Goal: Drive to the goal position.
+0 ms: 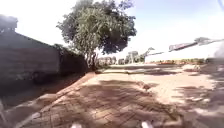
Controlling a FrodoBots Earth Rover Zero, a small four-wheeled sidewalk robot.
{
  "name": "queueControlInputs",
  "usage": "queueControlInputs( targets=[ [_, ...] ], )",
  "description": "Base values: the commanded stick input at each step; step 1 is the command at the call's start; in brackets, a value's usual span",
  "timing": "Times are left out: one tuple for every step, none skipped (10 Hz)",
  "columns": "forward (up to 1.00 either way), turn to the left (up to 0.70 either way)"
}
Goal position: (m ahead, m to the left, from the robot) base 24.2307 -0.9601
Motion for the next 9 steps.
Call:
queueControlInputs(
  targets=[
    [0.63,0.00],
    [0.63,0.00],
    [0.62,0.00],
    [0.61,0.00],
    [0.60,0.00],
    [0.59,0.00],
    [0.59,0.00],
    [0.59,0.00],
    [0.59,-0.25]
  ],
)
